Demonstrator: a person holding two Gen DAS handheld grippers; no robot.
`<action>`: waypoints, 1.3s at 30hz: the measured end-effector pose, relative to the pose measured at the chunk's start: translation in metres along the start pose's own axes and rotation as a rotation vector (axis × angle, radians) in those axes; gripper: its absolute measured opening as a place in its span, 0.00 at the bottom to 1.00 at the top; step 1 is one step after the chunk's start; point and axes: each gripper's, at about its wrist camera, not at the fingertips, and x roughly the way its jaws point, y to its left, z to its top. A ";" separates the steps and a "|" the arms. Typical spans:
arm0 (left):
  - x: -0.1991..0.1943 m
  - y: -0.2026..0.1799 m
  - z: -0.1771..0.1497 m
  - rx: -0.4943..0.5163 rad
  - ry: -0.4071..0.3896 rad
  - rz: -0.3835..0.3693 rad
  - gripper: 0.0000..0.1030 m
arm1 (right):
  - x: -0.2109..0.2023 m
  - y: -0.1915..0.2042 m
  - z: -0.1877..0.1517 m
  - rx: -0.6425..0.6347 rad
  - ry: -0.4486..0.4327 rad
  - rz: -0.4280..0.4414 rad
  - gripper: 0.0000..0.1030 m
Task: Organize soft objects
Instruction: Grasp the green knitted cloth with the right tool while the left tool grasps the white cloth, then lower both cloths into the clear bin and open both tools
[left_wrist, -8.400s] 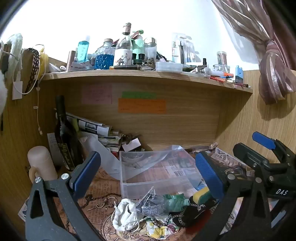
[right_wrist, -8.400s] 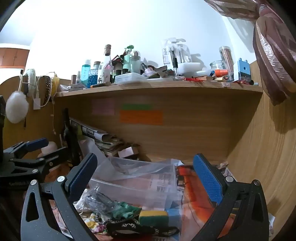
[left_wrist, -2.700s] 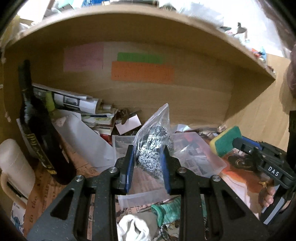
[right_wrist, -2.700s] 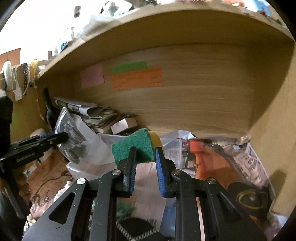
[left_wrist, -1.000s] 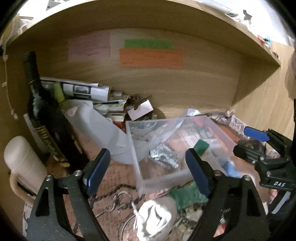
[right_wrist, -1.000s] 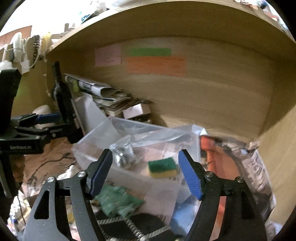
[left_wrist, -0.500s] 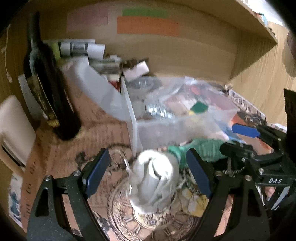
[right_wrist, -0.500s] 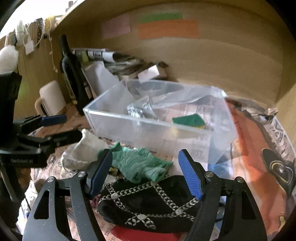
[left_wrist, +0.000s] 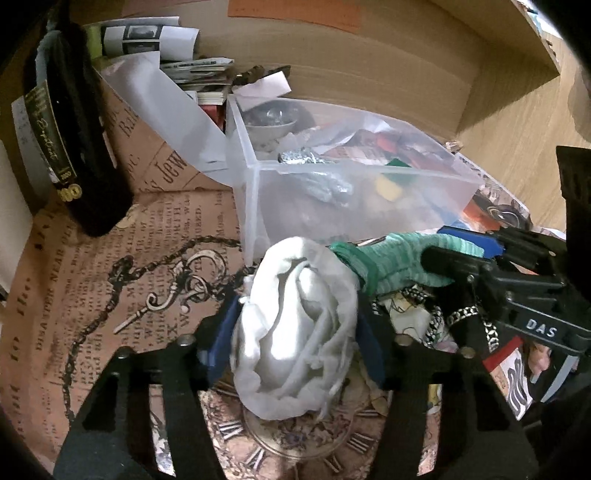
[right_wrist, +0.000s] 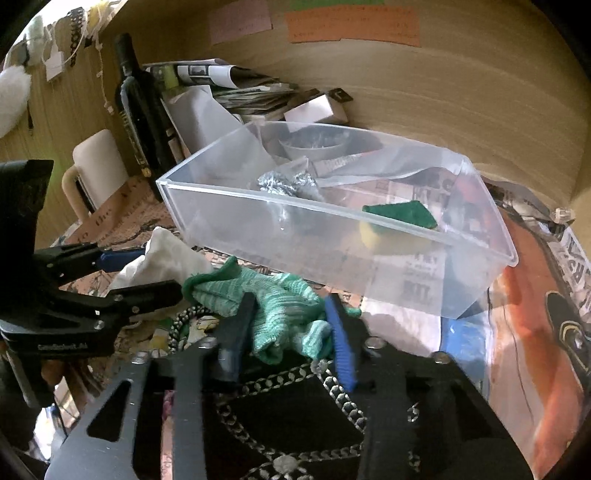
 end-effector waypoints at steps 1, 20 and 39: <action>-0.001 -0.001 -0.001 0.002 -0.003 -0.002 0.46 | 0.000 0.001 0.000 -0.006 -0.004 -0.003 0.30; -0.066 -0.009 0.007 0.017 -0.171 0.024 0.34 | -0.056 0.006 0.015 -0.039 -0.173 0.004 0.25; -0.069 -0.014 0.078 -0.009 -0.302 0.022 0.34 | -0.085 -0.039 0.050 0.064 -0.341 -0.069 0.25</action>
